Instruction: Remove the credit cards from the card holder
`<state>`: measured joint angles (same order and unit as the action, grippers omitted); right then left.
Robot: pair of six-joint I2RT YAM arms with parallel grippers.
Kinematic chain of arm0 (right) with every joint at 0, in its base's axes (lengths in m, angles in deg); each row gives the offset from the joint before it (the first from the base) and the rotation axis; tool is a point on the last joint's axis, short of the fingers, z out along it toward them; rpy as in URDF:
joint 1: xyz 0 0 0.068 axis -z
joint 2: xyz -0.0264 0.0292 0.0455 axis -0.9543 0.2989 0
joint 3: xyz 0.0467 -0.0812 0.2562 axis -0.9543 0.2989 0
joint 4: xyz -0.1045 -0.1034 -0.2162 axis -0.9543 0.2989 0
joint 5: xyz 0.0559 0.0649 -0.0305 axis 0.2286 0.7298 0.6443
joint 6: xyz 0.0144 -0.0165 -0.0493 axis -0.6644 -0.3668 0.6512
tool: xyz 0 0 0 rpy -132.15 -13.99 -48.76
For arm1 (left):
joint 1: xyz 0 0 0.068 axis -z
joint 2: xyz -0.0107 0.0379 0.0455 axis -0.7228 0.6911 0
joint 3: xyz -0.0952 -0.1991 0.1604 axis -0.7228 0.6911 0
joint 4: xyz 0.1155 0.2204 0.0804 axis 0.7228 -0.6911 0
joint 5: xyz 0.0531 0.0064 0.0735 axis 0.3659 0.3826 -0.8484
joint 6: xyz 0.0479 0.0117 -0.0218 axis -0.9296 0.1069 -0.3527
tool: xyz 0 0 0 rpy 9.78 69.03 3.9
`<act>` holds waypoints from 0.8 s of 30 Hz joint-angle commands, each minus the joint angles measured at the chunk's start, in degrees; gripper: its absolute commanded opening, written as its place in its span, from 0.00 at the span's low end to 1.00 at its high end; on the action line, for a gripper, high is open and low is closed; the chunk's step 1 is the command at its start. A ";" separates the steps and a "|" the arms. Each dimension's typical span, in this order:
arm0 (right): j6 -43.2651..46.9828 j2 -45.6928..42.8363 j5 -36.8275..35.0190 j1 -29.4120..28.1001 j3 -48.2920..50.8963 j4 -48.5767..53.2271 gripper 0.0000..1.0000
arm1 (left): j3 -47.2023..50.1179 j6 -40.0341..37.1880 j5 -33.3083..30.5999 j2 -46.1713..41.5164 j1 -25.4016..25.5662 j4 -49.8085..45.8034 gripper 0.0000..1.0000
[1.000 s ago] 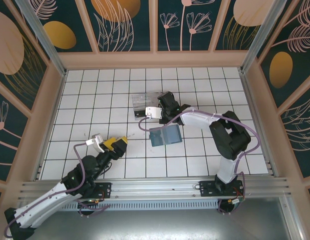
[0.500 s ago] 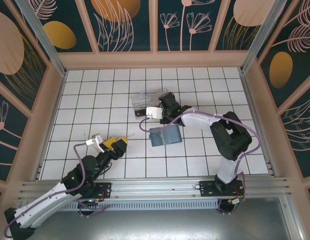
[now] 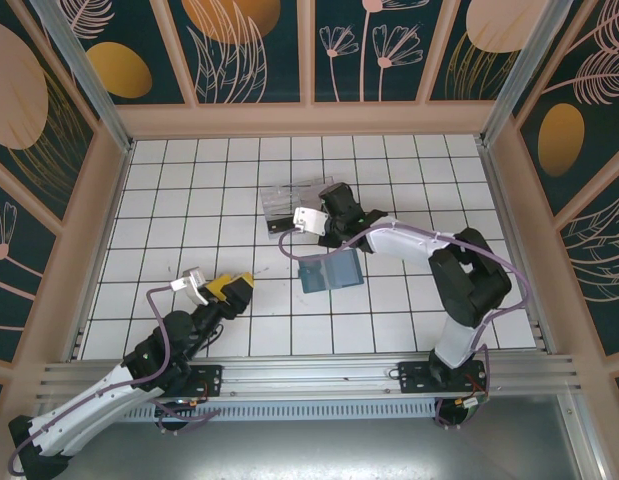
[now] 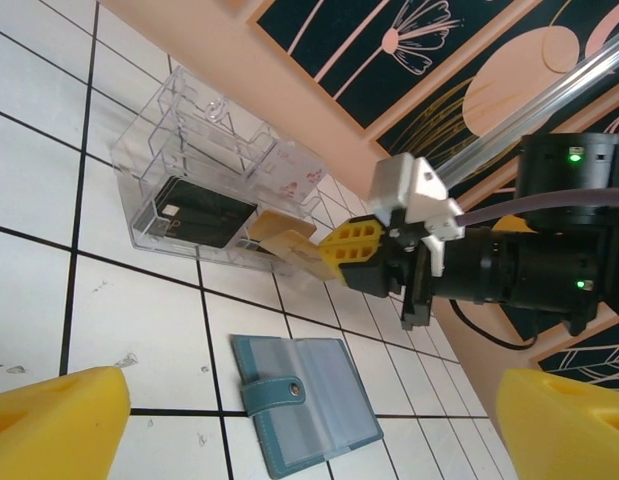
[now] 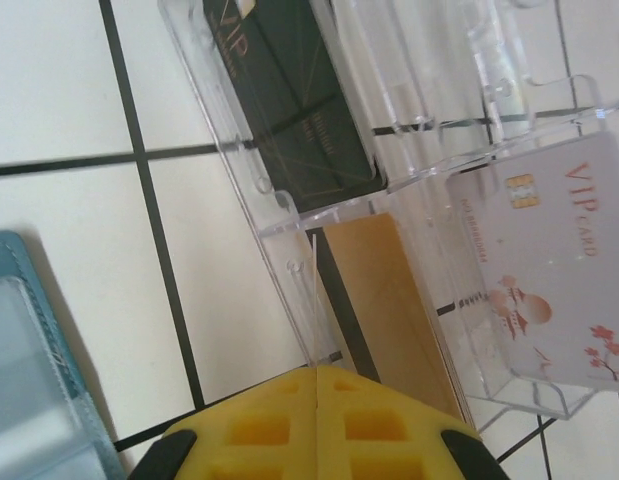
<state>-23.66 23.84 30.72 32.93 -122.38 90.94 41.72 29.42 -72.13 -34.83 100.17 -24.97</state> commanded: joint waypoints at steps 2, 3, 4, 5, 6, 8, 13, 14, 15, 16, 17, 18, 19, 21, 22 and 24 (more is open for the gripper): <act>-8.26 -5.04 2.74 0.30 -0.03 0.04 0.00 | 0.16 0.52 -4.56 3.31 -0.37 -4.90 0.87; -9.95 -5.76 2.93 0.31 0.82 -0.81 0.00 | -0.53 0.83 -5.28 5.25 -0.37 -4.78 0.84; -11.48 -6.34 3.43 0.25 1.57 -1.49 0.00 | -1.30 1.14 -5.84 7.12 -0.41 -4.58 0.82; -13.02 -7.15 4.38 0.24 2.51 -2.03 0.00 | -2.41 1.31 -6.28 9.96 -0.40 -4.11 0.81; -14.26 -7.88 4.92 0.20 3.50 -2.47 0.00 | -3.70 1.44 -6.50 13.50 -0.39 -3.52 0.81; -16.90 -9.42 4.49 -0.13 5.33 -3.97 0.00 | -6.52 1.57 -7.00 20.45 -0.38 -2.50 0.78; -21.99 -15.21 5.98 -0.15 11.68 -10.00 0.00 | -16.38 -0.60 -7.41 38.48 -1.55 -2.00 0.77; -23.09 -16.34 6.10 -0.22 12.98 -11.78 0.00 | -18.57 -1.55 -6.95 41.59 -2.47 -2.17 0.77; -24.00 -17.32 6.18 -0.29 14.11 -13.31 0.00 | -20.89 -2.38 -5.87 44.42 -3.78 -2.26 0.76; -24.62 -17.83 6.20 -0.43 14.62 -14.11 0.00 | -22.66 -3.10 -4.48 46.63 -5.33 -2.26 0.76; -25.45 -18.08 5.59 -0.80 14.41 -14.45 0.00 | -24.55 -3.71 -2.72 49.01 -7.08 -2.27 0.76; -26.20 -18.11 4.59 -1.36 13.59 -14.10 0.00 | -26.64 -4.28 -1.02 51.39 -9.31 -2.41 0.74; -26.77 -18.03 3.95 -1.58 12.98 -13.77 0.00 | -28.31 -4.91 0.54 53.43 -11.16 -2.44 0.73; -28.70 -18.17 3.11 -1.64 12.21 -14.15 0.00 | -32.37 -6.31 3.67 58.47 -15.06 -2.61 0.71; -29.45 -18.33 3.04 -1.60 12.28 -14.49 0.00 | -34.37 -7.26 4.76 60.68 -16.39 -2.57 0.71; -30.97 -18.49 3.10 -1.67 12.52 -14.58 0.00 | -38.44 -9.70 7.24 65.76 -18.50 -2.01 0.67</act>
<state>-50.19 6.88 34.31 31.51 -108.87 79.16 7.71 24.22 -70.05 26.46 84.11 -27.35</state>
